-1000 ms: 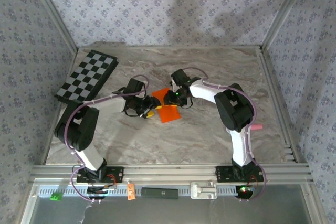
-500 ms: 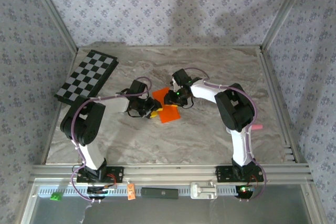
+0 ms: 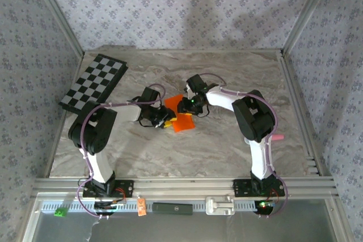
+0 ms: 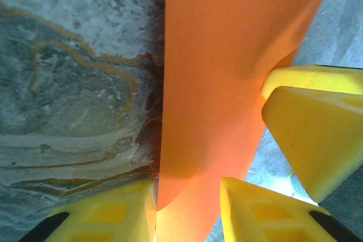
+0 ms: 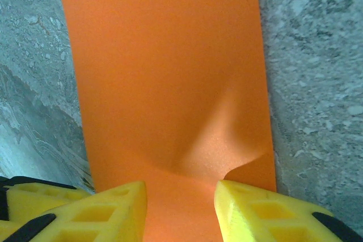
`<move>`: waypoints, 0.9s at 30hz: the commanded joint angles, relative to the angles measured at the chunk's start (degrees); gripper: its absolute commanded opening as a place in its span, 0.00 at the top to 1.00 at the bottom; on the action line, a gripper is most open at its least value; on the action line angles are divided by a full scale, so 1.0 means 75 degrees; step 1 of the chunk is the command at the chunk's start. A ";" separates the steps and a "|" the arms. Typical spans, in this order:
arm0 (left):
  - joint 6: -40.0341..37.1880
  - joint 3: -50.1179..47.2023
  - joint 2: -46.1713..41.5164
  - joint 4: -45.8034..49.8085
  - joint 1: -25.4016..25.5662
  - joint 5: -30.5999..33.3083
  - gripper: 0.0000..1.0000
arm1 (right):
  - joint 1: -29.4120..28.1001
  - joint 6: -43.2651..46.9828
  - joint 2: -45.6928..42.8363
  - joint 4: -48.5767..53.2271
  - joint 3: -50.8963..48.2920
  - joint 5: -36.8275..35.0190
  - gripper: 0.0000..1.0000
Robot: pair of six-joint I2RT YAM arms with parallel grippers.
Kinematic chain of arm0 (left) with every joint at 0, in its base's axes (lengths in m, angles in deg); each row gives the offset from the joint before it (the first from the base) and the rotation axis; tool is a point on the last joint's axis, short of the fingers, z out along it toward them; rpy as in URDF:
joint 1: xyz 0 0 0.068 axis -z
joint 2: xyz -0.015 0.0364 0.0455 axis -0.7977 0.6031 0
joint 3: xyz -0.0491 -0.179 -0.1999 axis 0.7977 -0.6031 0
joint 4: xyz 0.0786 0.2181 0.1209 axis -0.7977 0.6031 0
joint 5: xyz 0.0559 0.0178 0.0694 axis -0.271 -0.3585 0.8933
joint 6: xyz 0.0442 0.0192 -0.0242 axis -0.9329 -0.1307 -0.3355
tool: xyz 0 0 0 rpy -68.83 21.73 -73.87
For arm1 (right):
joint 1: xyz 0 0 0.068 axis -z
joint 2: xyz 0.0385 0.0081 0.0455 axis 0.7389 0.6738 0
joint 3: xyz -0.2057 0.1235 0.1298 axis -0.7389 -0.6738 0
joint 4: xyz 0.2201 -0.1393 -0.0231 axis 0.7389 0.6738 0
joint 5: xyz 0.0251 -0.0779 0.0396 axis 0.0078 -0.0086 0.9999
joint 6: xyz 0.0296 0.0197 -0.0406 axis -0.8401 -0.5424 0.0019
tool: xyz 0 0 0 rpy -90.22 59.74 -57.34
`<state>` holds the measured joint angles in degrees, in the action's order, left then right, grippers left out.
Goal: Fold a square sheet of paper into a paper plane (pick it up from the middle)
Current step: Third fold the triangle at the center of the table.
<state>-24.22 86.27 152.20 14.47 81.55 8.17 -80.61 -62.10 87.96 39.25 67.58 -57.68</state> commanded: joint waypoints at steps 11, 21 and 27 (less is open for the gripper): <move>0.0063 -0.0044 -0.0225 -0.0820 -0.0190 -0.0366 0.68 | 0.0057 -0.0141 0.0237 0.0287 -0.0258 -0.0261 0.60; -0.0002 0.0155 0.0015 -0.0843 -0.0305 -0.0461 0.69 | 0.0065 -0.0155 0.0213 0.0264 -0.0286 -0.0252 0.61; 0.0062 0.0144 0.0097 -0.0855 -0.0304 -0.0469 0.72 | 0.0071 -0.0179 0.0178 0.0227 -0.0290 -0.0159 0.61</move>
<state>-24.18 86.27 152.09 8.89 79.30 6.25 -80.33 -62.89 87.96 38.92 67.36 -57.03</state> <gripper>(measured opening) 0.284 0.395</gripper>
